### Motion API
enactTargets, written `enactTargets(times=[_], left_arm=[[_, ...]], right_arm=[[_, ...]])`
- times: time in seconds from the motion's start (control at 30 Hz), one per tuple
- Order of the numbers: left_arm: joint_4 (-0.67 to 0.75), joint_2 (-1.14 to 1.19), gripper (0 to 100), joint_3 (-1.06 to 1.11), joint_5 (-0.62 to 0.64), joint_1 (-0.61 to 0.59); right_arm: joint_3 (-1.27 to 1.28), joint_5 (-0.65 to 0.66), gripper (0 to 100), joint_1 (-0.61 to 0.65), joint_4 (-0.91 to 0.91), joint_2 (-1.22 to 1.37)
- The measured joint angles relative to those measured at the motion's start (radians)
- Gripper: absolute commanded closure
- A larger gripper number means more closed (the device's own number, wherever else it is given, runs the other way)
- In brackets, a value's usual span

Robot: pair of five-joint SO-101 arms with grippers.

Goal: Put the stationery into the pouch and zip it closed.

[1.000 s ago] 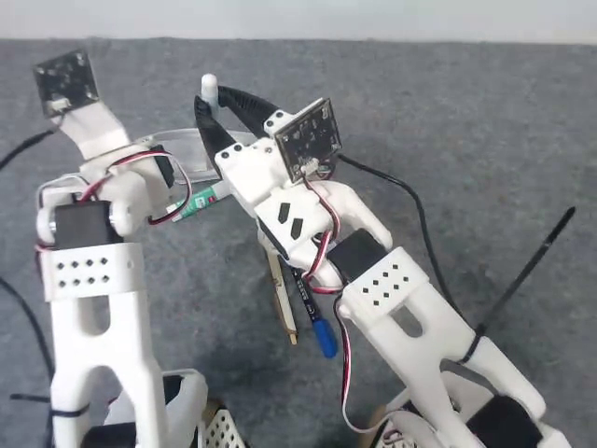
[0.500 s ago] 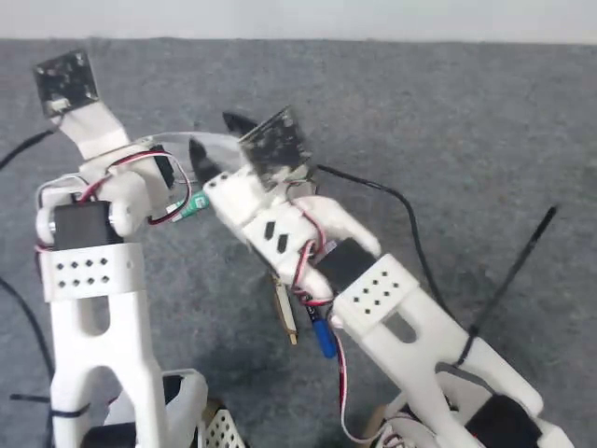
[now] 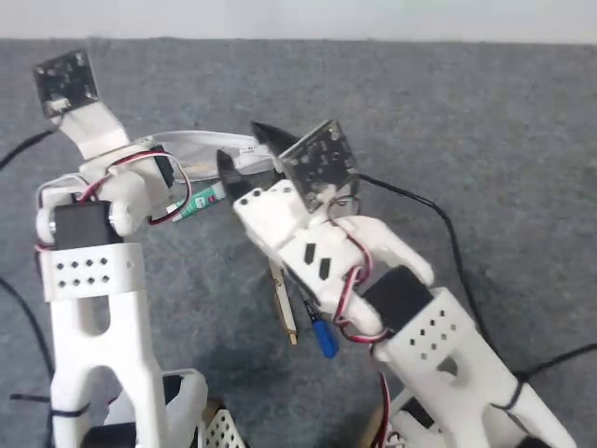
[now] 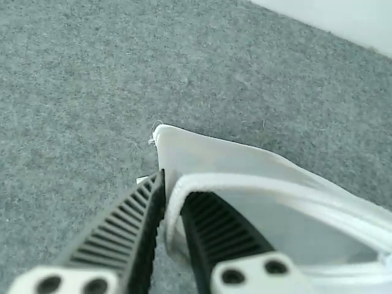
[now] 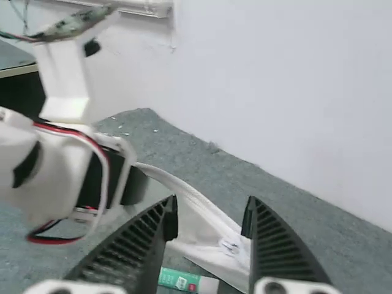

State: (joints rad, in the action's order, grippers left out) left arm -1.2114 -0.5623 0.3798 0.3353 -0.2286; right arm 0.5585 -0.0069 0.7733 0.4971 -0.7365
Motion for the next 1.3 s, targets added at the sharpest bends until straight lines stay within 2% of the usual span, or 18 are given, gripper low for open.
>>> enactTargets(times=[0.27, 0.47, 0.77, 0.93, 1.3], left_arm=[[0.009, 0.0, 99, 0.0, 0.026, -0.017], [0.009, 0.002, 99, -0.081, 0.037, -0.16], [-0.006, 0.002, 99, -0.129, 0.037, -0.368], [-0.006, 0.002, 99, -0.129, 0.037, -0.46], [-0.029, 0.002, 99, -0.129, 0.037, -0.546]], right_arm=[[-0.041, 0.0, 82.8, -0.052, 0.186, -0.005], [-0.044, 0.0, 82.8, -0.054, 0.213, 0.043], [-0.129, -0.104, 82.8, -0.054, 0.213, 0.35], [-0.256, -0.213, 82.8, -0.054, 0.213, 0.575], [-0.643, -0.551, 82.8, -0.031, 0.213, 1.057]])
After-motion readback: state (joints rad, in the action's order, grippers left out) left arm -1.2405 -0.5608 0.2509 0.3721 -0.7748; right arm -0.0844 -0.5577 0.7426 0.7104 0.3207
